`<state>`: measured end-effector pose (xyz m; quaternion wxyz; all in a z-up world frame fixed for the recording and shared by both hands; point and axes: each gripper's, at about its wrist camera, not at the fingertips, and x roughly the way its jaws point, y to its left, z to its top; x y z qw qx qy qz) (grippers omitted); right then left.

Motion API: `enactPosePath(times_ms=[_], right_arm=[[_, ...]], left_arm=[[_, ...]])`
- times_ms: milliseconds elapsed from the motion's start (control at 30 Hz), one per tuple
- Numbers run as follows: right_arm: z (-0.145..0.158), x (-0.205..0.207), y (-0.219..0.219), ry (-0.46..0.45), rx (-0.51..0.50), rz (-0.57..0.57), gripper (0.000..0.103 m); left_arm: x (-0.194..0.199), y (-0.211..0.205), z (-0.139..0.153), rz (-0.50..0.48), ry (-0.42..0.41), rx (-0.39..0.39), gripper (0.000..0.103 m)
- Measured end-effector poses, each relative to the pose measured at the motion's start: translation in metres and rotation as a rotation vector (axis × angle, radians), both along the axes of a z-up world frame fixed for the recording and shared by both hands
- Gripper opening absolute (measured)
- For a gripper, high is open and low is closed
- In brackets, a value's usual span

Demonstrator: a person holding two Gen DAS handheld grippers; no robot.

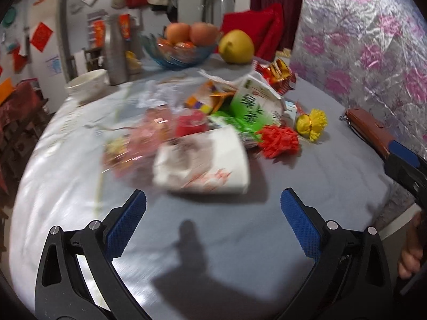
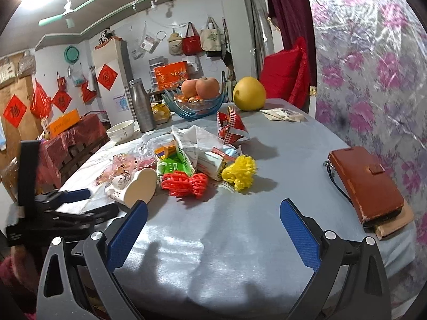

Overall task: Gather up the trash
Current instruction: 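Lower the left gripper onto the white paper cup and close on it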

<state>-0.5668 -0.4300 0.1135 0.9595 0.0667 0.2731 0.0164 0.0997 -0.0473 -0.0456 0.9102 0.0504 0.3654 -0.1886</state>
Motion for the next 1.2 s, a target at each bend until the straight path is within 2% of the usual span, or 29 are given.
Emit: enactPosePath(times_ms=[33, 67, 133, 167, 200, 233, 300, 400, 500, 600, 700, 800, 900, 967, 1000, 1033, 1100, 1133, 1200], right_arm=[[0.002, -0.002, -0.001, 0.000, 0.004, 0.001, 0.097], [-0.008, 0.037, 0.018, -0.001, 0.007, 0.002, 0.097], [-0.015, 0.067, 0.030, -0.007, 0.003, 0.007, 0.097], [-0.012, 0.063, 0.029, -0.010, -0.003, 0.008, 0.097], [-0.021, 0.091, 0.043, -0.014, -0.008, 0.008, 0.097], [-0.024, 0.099, 0.048, -0.015, -0.012, 0.008, 0.097], [-0.028, 0.111, 0.057, -0.011, -0.010, 0.015, 0.097], [-0.038, 0.137, 0.074, 0.000, -0.008, 0.033, 0.097], [-0.043, 0.161, 0.091, 0.008, -0.021, 0.053, 0.097], [-0.050, 0.191, 0.108, 0.003, -0.041, 0.073, 0.097], [-0.057, 0.224, 0.123, -0.004, -0.055, 0.082, 0.097], [-0.063, 0.252, 0.126, -0.005, -0.050, 0.083, 0.097], [-0.071, 0.283, 0.131, -0.002, -0.031, 0.078, 0.097], [-0.074, 0.299, 0.135, -0.002, -0.021, 0.080, 0.097], [-0.078, 0.311, 0.140, -0.005, -0.020, 0.081, 0.097], [-0.082, 0.325, 0.146, -0.010, -0.022, 0.082, 0.097], [-0.089, 0.346, 0.155, -0.018, -0.029, 0.082, 0.097], [-0.093, 0.355, 0.158, -0.018, -0.031, 0.081, 0.097], [-0.100, 0.374, 0.166, -0.008, -0.027, 0.088, 0.097]], left_arm=[[0.007, -0.005, -0.003, -0.002, 0.000, 0.015, 0.097], [0.015, -0.006, -0.007, 0.017, -0.001, 0.042, 0.097], [0.027, -0.003, -0.015, 0.097, 0.027, 0.090, 0.097], [0.030, 0.004, -0.017, 0.116, 0.049, 0.088, 0.097], [0.031, 0.015, -0.020, 0.135, 0.073, 0.074, 0.097], [0.027, 0.032, -0.021, 0.163, 0.090, 0.049, 0.097], [0.012, 0.067, -0.019, 0.214, 0.072, 0.021, 0.097], [-0.012, 0.105, -0.016, 0.296, 0.029, 0.043, 0.097], [-0.030, 0.124, -0.015, 0.318, 0.027, 0.034, 0.096], [-0.041, 0.109, -0.002, 0.207, 0.013, -0.039, 0.096], [-0.038, 0.073, 0.012, 0.115, -0.030, -0.041, 0.096], [-0.019, 0.042, 0.015, 0.118, -0.030, -0.008, 0.096], [0.011, 0.020, 0.007, 0.111, 0.015, 0.018, 0.096], [0.034, 0.014, -0.006, 0.179, 0.040, 0.104, 0.096], [0.038, 0.019, -0.011, 0.201, 0.059, 0.109, 0.096], [0.044, 0.028, -0.016, 0.212, 0.117, 0.063, 0.095], [0.043, 0.052, -0.016, 0.190, 0.173, -0.102, 0.087], [0.040, 0.060, -0.015, 0.187, 0.171, -0.130, 0.087], [0.029, 0.073, -0.008, 0.189, 0.118, -0.132, 0.086]])
